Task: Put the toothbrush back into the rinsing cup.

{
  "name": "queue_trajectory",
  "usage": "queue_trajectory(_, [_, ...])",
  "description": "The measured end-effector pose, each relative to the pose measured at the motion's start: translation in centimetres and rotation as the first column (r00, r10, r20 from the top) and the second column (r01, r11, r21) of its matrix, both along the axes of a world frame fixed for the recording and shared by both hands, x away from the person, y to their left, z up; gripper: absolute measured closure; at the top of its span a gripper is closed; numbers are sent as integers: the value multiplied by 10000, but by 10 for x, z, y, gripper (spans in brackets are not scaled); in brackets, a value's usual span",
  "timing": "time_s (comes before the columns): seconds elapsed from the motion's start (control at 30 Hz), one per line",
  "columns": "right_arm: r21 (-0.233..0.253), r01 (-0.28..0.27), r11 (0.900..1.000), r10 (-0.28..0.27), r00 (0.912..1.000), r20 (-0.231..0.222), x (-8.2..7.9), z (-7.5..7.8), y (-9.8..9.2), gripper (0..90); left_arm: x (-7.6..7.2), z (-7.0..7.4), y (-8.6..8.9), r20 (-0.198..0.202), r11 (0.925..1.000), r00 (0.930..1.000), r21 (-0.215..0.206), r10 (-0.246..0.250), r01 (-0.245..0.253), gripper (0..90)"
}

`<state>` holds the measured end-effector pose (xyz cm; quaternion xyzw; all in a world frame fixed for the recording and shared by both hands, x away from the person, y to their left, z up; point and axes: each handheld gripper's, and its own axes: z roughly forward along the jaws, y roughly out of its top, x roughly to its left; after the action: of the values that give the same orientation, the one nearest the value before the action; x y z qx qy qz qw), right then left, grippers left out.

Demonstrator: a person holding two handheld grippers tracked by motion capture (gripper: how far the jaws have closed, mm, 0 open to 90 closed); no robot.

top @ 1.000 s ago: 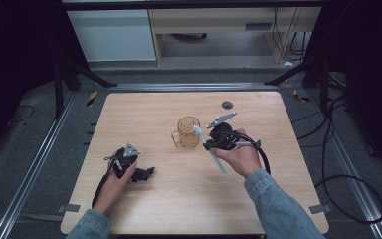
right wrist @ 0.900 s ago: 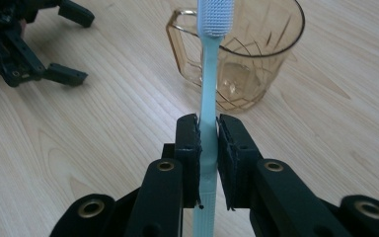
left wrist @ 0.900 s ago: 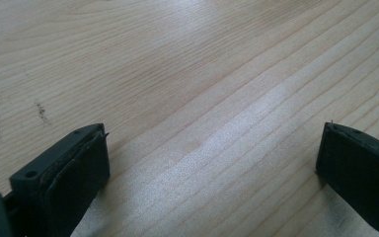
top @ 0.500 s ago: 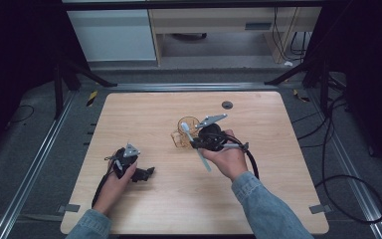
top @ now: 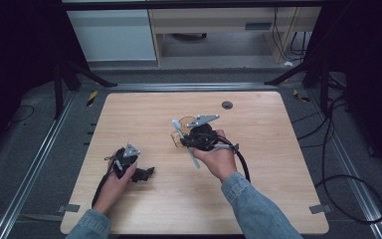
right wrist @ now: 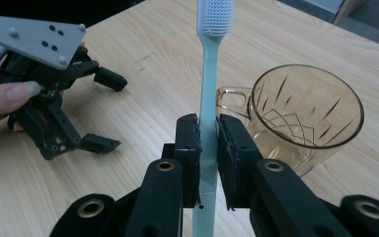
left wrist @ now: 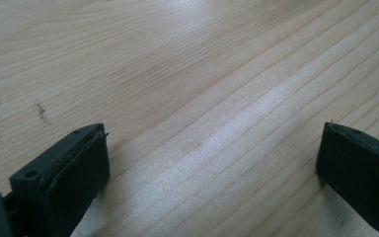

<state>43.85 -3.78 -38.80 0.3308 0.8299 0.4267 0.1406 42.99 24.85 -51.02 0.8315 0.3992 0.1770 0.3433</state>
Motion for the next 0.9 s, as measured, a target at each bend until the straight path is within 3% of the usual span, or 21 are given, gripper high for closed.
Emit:
queue_trajectory(0.4, [839,258,9961,-308,9978,591,2,3,7,795,0,0,0,-1,10000,10000,3,2,-2,0])
queue_trajectory(0.9, [1315,483,9901,-638,9911,1165,4,5,23,796,0,0,0,1,10000,10000,8,-5,5,0])
